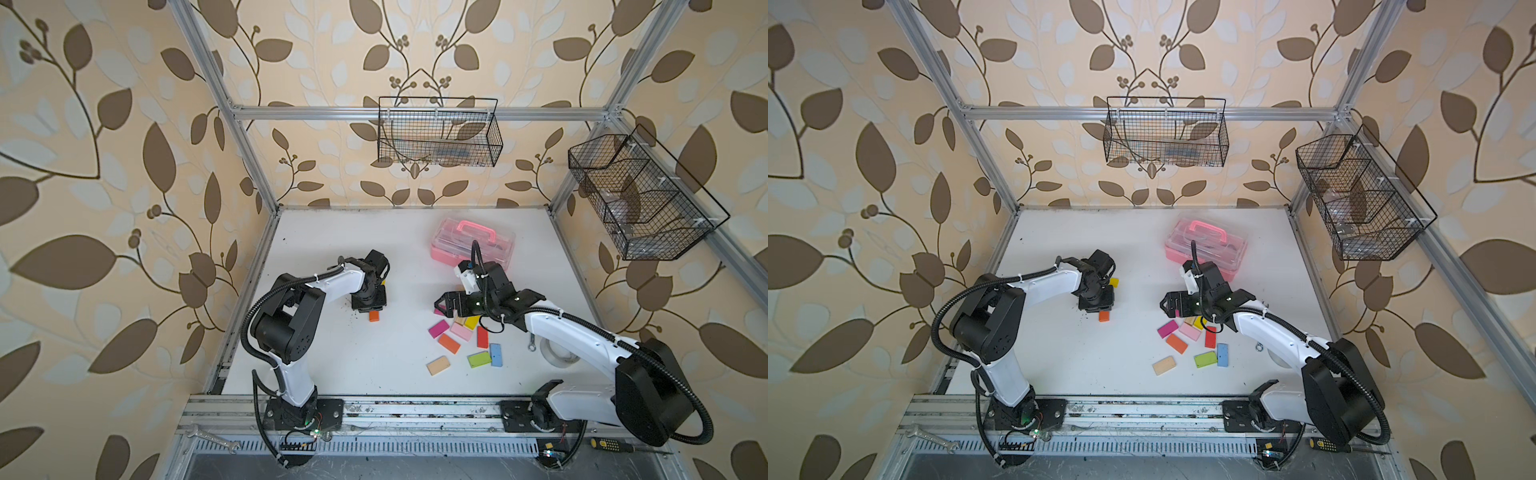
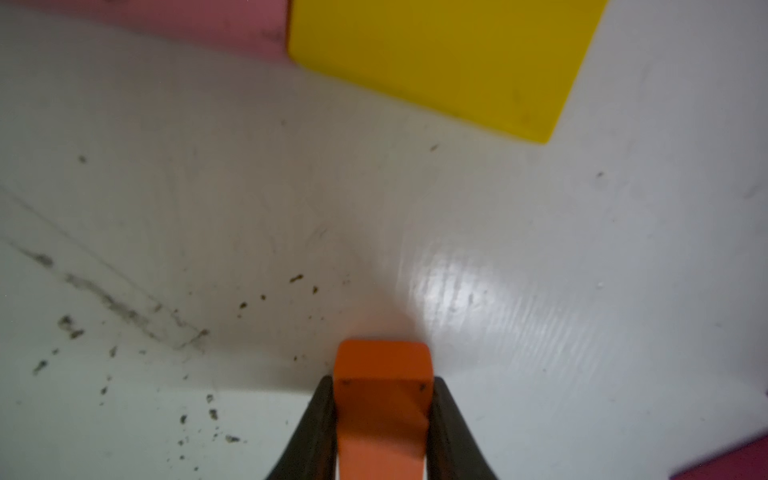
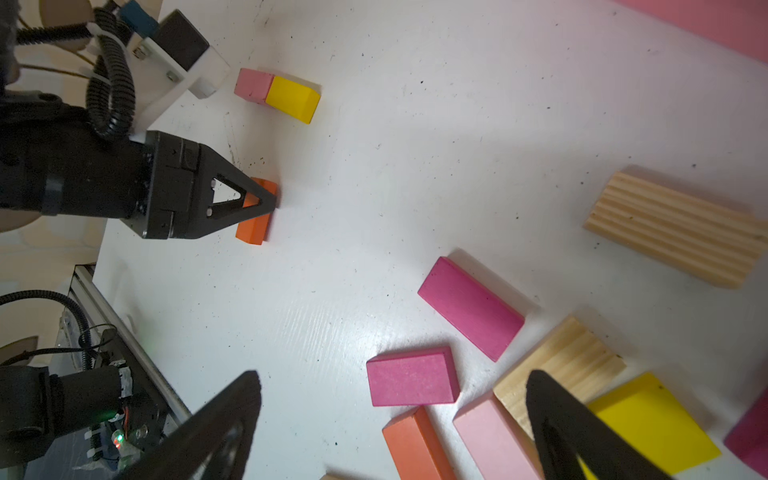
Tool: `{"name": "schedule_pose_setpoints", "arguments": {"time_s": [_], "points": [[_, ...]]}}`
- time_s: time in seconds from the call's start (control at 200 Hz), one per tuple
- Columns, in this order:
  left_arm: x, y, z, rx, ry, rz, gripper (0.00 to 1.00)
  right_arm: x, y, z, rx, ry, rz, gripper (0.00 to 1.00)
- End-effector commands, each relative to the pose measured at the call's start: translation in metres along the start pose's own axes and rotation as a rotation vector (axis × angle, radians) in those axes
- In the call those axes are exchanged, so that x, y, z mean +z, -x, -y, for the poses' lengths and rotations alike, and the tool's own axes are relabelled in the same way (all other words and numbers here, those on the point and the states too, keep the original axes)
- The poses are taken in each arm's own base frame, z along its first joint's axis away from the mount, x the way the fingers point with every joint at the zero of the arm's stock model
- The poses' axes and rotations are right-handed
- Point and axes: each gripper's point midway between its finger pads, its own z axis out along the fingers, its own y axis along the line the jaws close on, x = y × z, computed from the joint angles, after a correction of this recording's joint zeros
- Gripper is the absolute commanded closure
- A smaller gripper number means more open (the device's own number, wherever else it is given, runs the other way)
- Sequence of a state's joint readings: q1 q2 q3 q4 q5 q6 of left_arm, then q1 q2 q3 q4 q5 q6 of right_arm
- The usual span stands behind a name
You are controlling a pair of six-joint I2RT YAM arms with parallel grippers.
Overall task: Assemble the number 7 with building blocks
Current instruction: Assemble the building block at the center of the board.
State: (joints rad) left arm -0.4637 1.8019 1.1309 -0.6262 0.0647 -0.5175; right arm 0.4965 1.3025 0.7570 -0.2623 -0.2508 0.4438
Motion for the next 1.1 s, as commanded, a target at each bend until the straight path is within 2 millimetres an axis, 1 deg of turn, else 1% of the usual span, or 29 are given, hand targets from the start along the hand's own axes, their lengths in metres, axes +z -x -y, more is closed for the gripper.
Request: {"name": "schedule_pose_setpoints", "arguments": {"time_s": [0.0, 0.135, 0.24, 0.425, 0.65, 1.095], "points": [[-0.001, 0.014, 0.0, 0.035, 0.037, 0.023, 0.89, -0.003, -0.001, 0.005, -0.009, -0.008, 0.005, 0.0], [0.007, 0.021, 0.001, 0.064, 0.068, 0.006, 0.89, -0.001, -0.001, 0.009, -0.002, -0.01, 0.001, 0.0], [0.012, 0.023, -0.003, 0.087, 0.104, -0.013, 0.9, 0.0, -0.002, 0.011, 0.001, -0.012, -0.001, 0.0], [0.017, 0.028, -0.005, 0.116, 0.144, -0.025, 0.89, 0.001, -0.004, 0.017, 0.011, -0.017, -0.009, 0.0], [0.021, 0.035, -0.002, 0.129, 0.147, -0.032, 0.9, 0.002, -0.004, 0.019, 0.016, -0.019, -0.011, 0.0], [0.031, 0.04, 0.002, 0.129, 0.15, -0.039, 0.9, 0.004, -0.004, 0.02, 0.016, -0.022, -0.013, 0.0]]}}
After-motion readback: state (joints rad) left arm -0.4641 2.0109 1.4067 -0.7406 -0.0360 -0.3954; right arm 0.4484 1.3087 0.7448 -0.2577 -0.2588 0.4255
